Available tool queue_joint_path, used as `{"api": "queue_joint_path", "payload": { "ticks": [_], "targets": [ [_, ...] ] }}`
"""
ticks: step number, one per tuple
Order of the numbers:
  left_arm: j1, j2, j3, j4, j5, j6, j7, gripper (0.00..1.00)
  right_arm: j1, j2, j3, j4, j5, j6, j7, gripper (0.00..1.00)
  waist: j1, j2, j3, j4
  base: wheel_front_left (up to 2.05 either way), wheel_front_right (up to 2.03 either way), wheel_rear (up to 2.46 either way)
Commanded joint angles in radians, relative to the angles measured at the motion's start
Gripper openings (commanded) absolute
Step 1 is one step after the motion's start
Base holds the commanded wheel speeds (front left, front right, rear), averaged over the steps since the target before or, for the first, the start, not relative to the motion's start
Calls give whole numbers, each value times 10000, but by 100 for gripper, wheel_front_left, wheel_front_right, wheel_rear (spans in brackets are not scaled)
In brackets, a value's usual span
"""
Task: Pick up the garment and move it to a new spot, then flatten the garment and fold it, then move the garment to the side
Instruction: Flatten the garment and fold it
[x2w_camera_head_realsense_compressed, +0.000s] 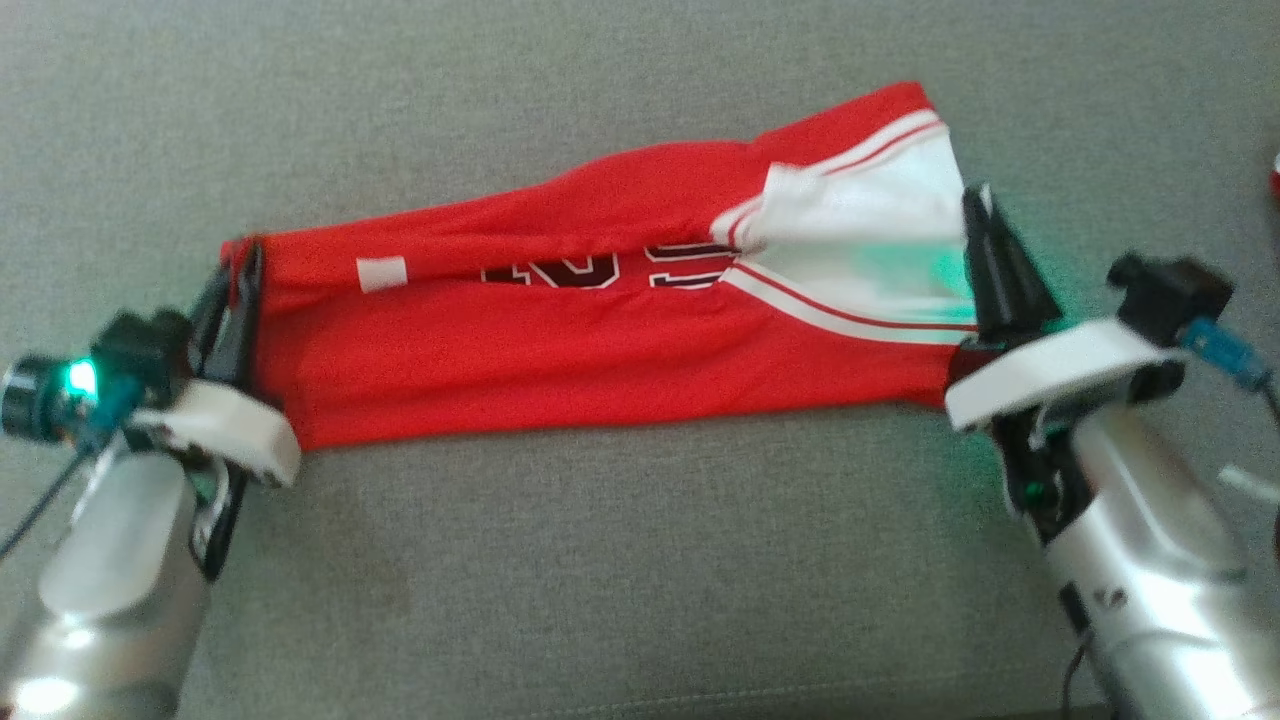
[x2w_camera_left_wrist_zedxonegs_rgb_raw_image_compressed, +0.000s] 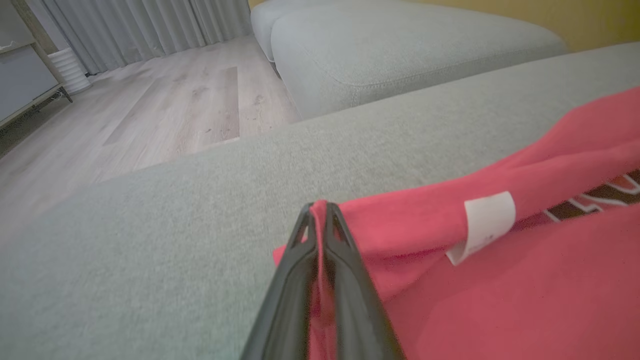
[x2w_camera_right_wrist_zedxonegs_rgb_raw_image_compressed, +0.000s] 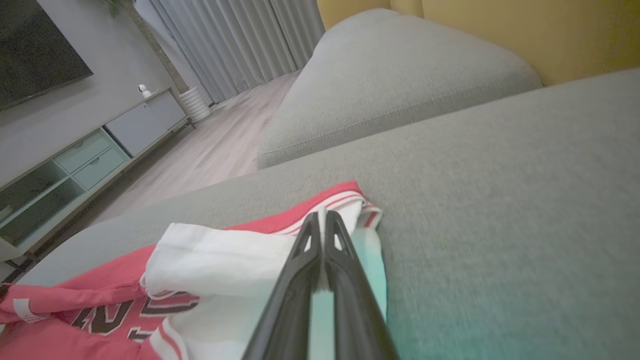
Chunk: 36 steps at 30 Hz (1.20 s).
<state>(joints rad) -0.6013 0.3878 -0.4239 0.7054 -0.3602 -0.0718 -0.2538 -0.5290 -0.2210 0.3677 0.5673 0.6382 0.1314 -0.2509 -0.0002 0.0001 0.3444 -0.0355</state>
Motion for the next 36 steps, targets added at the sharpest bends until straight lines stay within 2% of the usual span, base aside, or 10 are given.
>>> {"api": "queue_joint_path", "payload": {
  "ticks": [1,4,7,8,9,10,11,12,22,36],
  "targets": [
    [55,375,456,-185,111,-41,-79,0,221,196,79,-306,104,-7,-108,0,2,-1,-161,-43,0,0,0],
    [618,144,706,-194,386,-118,-79,10,661,338,-77,-286,144,-7,-108,0,2,-1,-372,-31,0,0,0],
    [923,-33,949,-104,511,-154,-79,10,828,400,-216,-172,53,-7,-108,0,2,-1,-499,-6,0,0,0],
    [1013,-92,1020,-112,578,-151,-79,19,869,420,-299,-98,20,-7,-108,0,2,-1,-551,6,0,0,0],
    [1106,-152,1111,-124,648,-110,-80,64,904,432,-381,-25,-46,-7,-108,0,2,-1,-608,21,0,0,0],
    [1202,-215,1218,-144,720,-38,-80,100,947,456,-466,66,-103,-7,-108,25,2,-1,-674,36,0,0,0],
    [1307,-296,1364,-184,776,93,-80,100,990,507,-627,156,-127,-7,-108,71,2,-1,-750,49,0,0,0],
    [1429,-374,1516,-242,832,229,-80,100,1027,549,-755,228,-187,-7,-108,100,2,-1,-831,57,0,0,0],
    [3442,-1540,3696,-2229,1222,1399,-80,100,1929,1069,-2529,-438,-2558,-7,-108,100,2,-1,-1981,97,0,0,0],
    [6046,-3249,4737,-3765,2043,806,-80,100,3633,1678,-3243,-625,-4722,-7,-108,100,2,-1,-3235,289,0,0,0]
  ]
}}
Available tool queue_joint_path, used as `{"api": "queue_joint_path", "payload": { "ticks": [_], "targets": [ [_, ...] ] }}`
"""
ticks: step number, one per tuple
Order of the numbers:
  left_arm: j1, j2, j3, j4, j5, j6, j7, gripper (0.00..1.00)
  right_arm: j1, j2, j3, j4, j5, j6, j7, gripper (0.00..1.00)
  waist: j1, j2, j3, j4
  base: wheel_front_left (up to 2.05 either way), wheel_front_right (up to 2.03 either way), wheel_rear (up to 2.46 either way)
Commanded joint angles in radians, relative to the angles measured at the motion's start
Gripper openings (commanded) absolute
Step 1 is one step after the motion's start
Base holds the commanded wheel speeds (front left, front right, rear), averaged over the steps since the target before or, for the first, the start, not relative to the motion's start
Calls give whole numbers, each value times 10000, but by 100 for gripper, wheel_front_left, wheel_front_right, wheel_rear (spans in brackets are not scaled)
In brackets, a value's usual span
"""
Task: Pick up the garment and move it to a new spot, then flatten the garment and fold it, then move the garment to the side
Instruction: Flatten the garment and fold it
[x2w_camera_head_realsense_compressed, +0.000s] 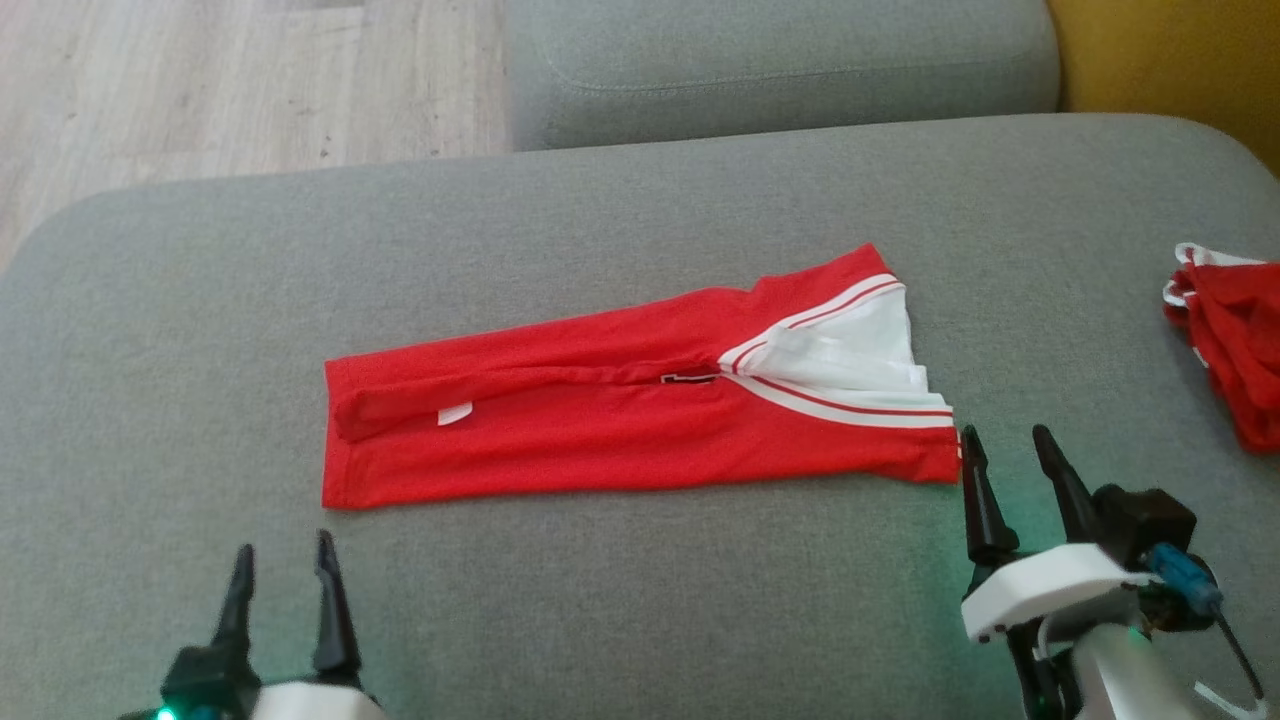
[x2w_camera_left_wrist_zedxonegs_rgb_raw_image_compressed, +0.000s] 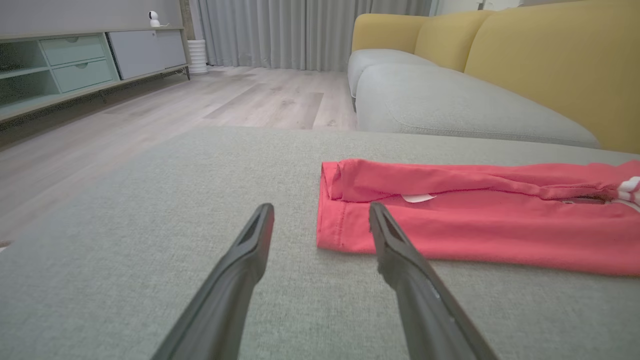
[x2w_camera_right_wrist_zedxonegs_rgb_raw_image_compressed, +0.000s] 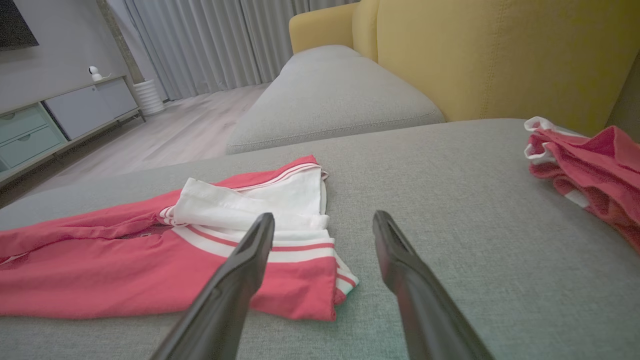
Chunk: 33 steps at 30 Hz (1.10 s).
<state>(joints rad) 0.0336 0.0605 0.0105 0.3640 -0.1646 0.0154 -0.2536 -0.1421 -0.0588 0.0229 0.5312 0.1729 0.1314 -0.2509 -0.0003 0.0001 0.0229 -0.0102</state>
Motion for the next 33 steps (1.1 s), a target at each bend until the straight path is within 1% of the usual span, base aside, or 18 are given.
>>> {"api": "queue_joint_path", "payload": {
  "ticks": [1,6,11,18,20,22,27,33],
  "targets": [
    [-195,-12,373,-386,130,-138,-82,100,-193,63,205,-244,-123,-7,-108,100,3,-1,-26,58,0,0,0],
    [-13,-87,179,-370,282,-393,-82,100,-313,80,163,-51,-115,-7,-108,100,3,-1,171,181,0,0,0],
    [-296,-98,-30,-342,84,-454,-82,100,-1346,83,244,696,-308,-7,-109,100,3,-1,646,346,0,0,0],
    [-940,-101,-692,-165,-133,-572,-82,100,-3289,7,-127,2616,-509,-7,-109,100,3,-1,1471,845,0,0,0],
    [-1080,-101,-749,-85,-451,-573,-82,100,-3746,15,-389,3191,-349,-7,-109,100,3,-1,1668,997,0,0,0],
    [-1213,-101,-751,-56,-531,-575,-82,100,-4088,-9,-596,3723,-323,-7,-109,100,3,-1,1834,1144,0,0,0],
    [-1398,-102,-597,7,-418,-619,-82,100,-4530,-23,-791,4944,-394,-7,-109,100,3,-1,2110,1336,0,0,0],
    [-1460,-102,-542,67,-425,-650,-82,100,-4480,41,-526,5623,9,-7,-109,100,3,-1,2183,1371,0,0,0]
  ]
}}
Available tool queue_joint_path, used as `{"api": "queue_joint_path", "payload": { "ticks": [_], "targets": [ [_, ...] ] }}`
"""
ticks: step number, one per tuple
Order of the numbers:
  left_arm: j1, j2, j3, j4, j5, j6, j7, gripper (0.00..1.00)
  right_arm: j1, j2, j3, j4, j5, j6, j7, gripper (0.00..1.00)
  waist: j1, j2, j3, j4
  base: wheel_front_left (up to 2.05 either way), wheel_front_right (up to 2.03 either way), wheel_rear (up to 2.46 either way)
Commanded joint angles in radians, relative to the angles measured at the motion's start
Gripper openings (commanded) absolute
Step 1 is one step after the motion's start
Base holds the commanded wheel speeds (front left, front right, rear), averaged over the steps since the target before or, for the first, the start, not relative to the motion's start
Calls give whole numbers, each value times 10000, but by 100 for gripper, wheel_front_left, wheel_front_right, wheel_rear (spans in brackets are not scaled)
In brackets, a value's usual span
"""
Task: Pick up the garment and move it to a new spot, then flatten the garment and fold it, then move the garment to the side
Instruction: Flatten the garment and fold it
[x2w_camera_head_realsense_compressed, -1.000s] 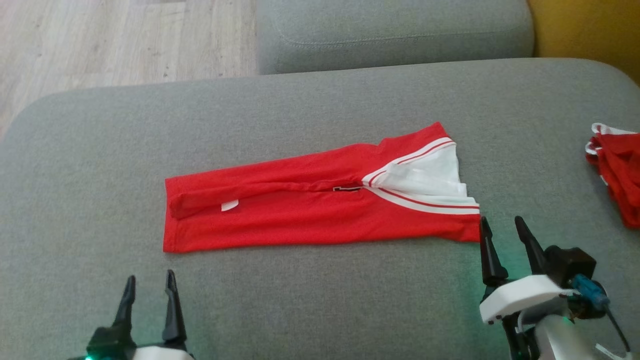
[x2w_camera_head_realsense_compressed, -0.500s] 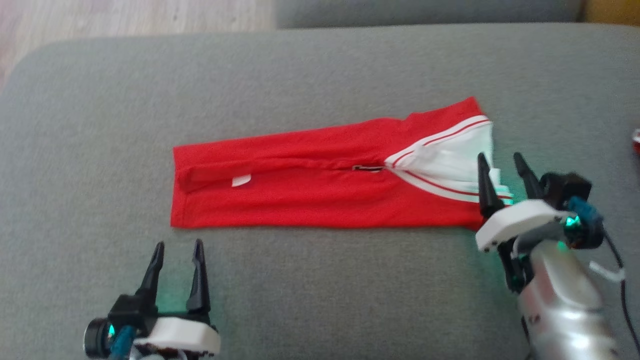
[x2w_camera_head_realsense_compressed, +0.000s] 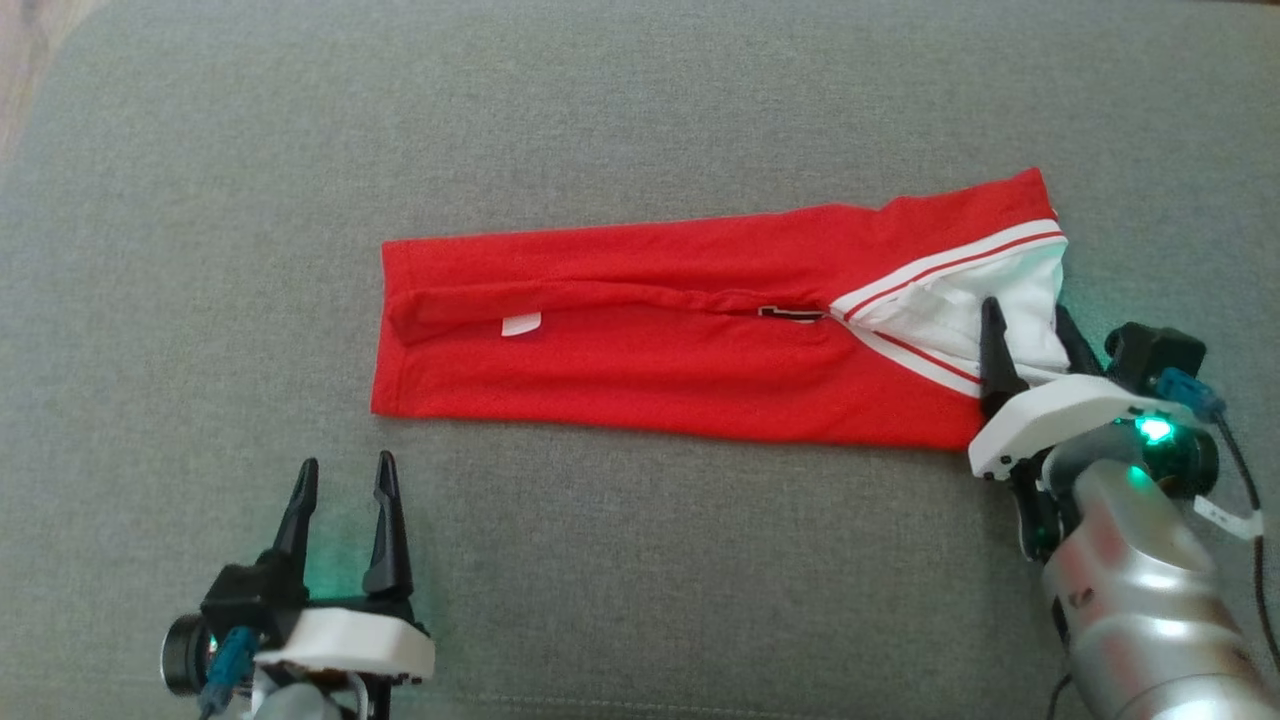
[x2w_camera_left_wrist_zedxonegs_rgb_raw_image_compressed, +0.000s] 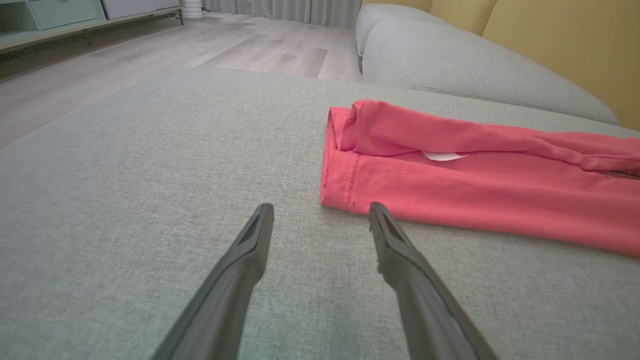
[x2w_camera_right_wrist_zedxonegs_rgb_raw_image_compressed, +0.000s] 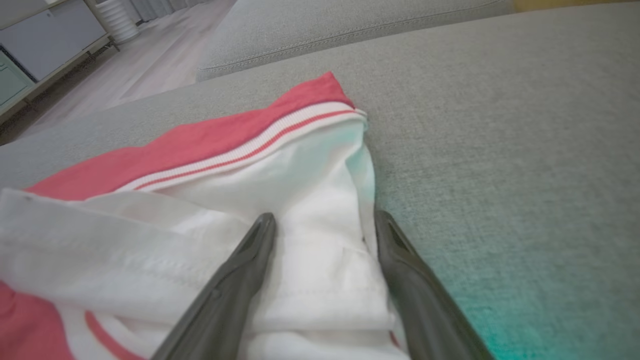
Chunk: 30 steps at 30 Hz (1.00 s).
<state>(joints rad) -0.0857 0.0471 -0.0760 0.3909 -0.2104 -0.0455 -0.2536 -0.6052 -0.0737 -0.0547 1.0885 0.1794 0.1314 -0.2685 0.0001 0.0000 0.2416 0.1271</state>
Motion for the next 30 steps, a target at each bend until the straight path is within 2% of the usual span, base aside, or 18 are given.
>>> {"api": "queue_joint_path", "payload": {
  "ticks": [1,2,3,4,5,8,11,17,23,25,26,30],
  "targets": [
    [-265,32,283,-181,15,-55,-82,100,189,203,379,168,104,-7,68,100,-1,0,-12,-13,0,0,0],
    [-263,32,250,-164,-1,-64,-82,100,218,214,544,229,288,-7,68,100,-1,0,-21,-29,0,0,0],
    [-259,32,215,-144,-7,-75,-82,100,257,222,783,305,470,-7,68,89,-1,0,-32,-47,0,0,0],
    [-257,32,182,-120,-13,-85,-82,100,294,226,1056,362,748,-7,68,42,-1,0,-45,-64,0,0,0],
    [-258,32,151,-91,-11,-99,-82,100,333,228,1382,355,1091,-7,68,0,-1,0,-56,-79,0,0,0],
    [-288,32,140,-39,-4,-97,-82,100,408,231,2105,334,1842,-7,83,0,-1,0,-88,-148,0,0,0],
    [-329,32,242,-35,2,-69,-82,100,304,110,2138,216,2116,-7,75,0,-1,0,-128,-230,0,0,0],
    [-201,32,361,-34,-62,-97,-82,100,653,-736,1035,-883,2139,-7,70,0,-1,0,-446,-361,0,0,0],
    [85,32,265,-22,-371,-51,-82,100,1293,-1267,282,-2005,1895,-7,69,0,-1,0,-823,-503,0,0,0],
    [128,32,193,-17,-438,-48,-82,100,1441,-1225,322,-2597,1838,-7,69,0,-1,0,-879,-501,0,0,0],
    [149,32,86,-20,-493,-55,-82,100,1546,-1052,591,-3274,1880,-7,69,0,-1,0,-922,-448,0,0,0],
    [160,32,-100,-121,-582,-104,-82,100,1723,-618,1422,-4378,2250,-7,69,0,-1,0,-994,-126,0,0,0]
  ]
}}
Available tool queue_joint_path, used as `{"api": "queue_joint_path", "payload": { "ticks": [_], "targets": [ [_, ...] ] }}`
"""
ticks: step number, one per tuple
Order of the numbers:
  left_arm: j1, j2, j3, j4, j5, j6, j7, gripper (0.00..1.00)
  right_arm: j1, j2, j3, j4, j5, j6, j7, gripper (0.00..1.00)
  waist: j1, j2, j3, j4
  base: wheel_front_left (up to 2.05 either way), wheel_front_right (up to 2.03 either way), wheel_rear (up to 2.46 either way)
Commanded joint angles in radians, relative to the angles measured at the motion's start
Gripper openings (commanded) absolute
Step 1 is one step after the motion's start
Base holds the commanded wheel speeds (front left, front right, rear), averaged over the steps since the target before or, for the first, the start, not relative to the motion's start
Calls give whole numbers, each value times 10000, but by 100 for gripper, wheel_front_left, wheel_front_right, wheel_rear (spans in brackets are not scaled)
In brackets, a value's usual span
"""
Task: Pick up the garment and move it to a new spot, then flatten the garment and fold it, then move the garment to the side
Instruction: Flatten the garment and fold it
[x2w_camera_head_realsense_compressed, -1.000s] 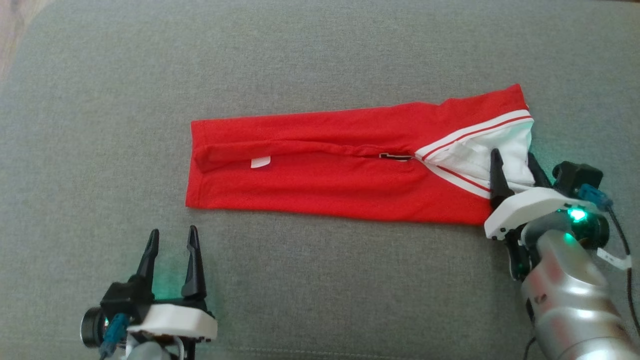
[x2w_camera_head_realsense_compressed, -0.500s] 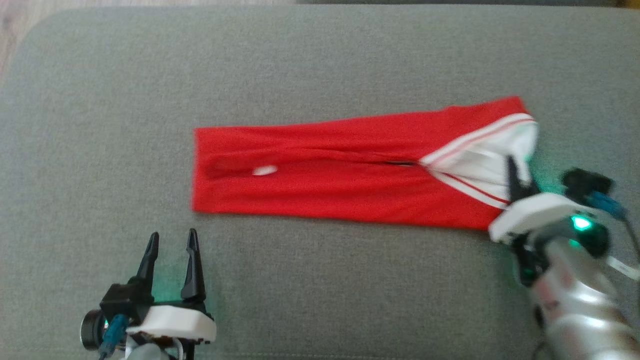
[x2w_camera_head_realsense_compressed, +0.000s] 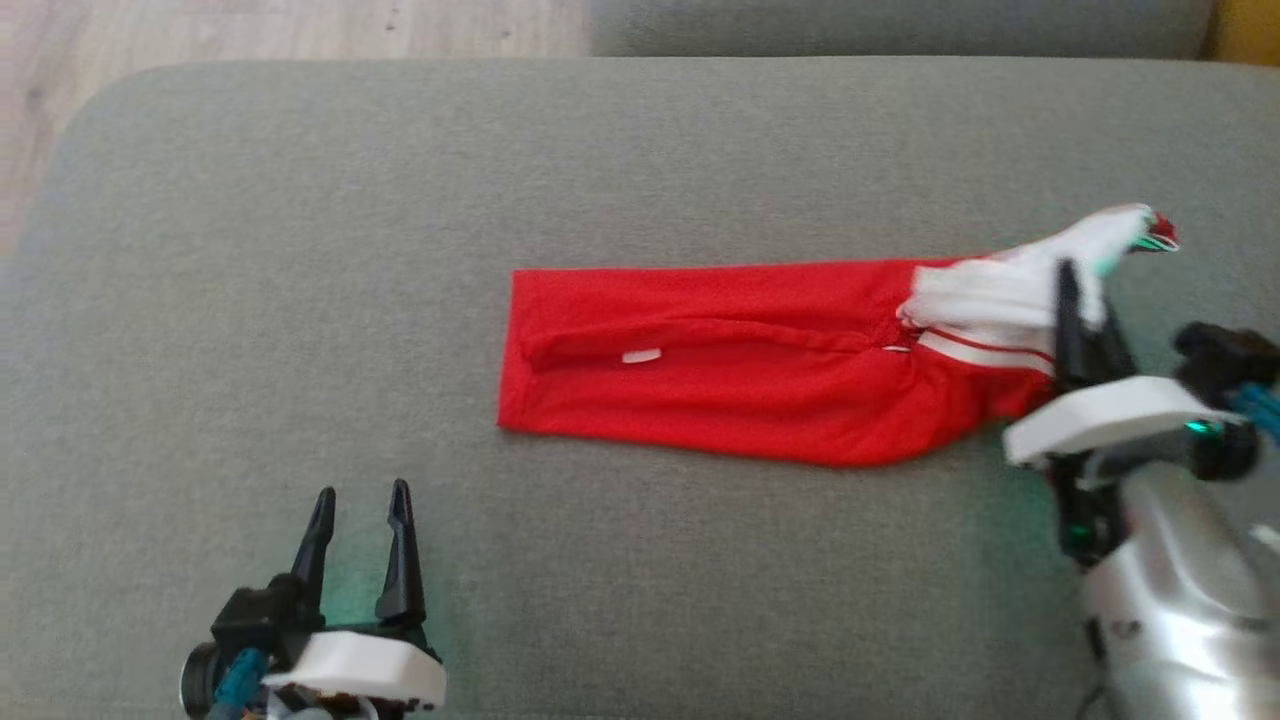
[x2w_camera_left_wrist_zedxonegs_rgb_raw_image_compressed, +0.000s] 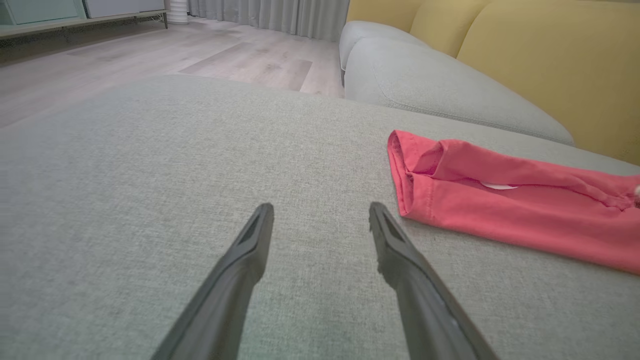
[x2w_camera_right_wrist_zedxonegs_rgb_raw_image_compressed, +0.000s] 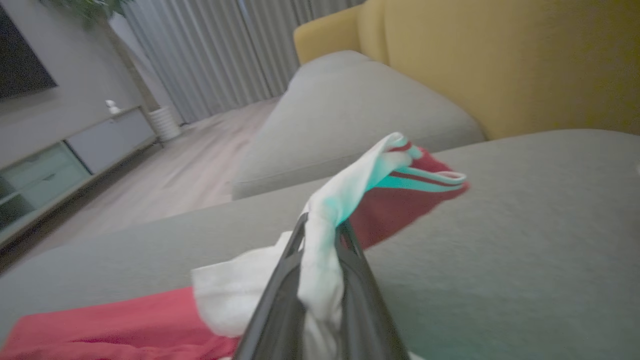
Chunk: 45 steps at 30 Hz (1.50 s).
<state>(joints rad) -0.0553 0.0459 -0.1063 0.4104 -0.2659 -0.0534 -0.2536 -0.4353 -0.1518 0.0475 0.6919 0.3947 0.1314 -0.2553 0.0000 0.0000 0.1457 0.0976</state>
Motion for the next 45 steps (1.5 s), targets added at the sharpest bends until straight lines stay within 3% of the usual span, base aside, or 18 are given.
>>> {"api": "queue_joint_path", "payload": {
  "ticks": [1,10,22,23,24,29,32,45],
  "targets": [
    [-144,43,146,-332,-12,-34,-82,100,61,255,700,-605,213,-7,-64,0,0,0,-52,297,0,0,0],
    [-25,43,-93,-467,25,-110,-82,100,118,693,3224,-814,1478,-7,-64,0,0,0,-224,1961,0,0,0],
    [225,43,-412,-470,-13,-194,-82,100,-490,950,3874,302,1991,-7,-64,0,0,0,-221,3567,0,0,0],
    [229,43,-413,-474,-5,-188,-82,100,-531,962,3871,377,1992,-7,-64,29,0,0,-223,3615,0,0,0],
    [232,43,-401,-478,6,-189,-82,100,-561,976,3873,391,2063,-7,-64,98,0,0,-227,3637,0,0,0],
    [230,43,-241,-535,104,-154,-82,100,-486,1008,4035,-337,2516,-7,-64,100,0,0,-275,3372,0,0,0],
    [142,43,-204,-598,107,-172,-82,100,-240,1003,3578,-776,2395,-7,-64,100,0,0,-319,3031,0,0,0],
    [-246,43,-64,-784,387,-213,-82,100,1461,964,-534,-1589,-1276,-7,-64,100,0,0,-754,1091,0,0,0]
  ]
}}
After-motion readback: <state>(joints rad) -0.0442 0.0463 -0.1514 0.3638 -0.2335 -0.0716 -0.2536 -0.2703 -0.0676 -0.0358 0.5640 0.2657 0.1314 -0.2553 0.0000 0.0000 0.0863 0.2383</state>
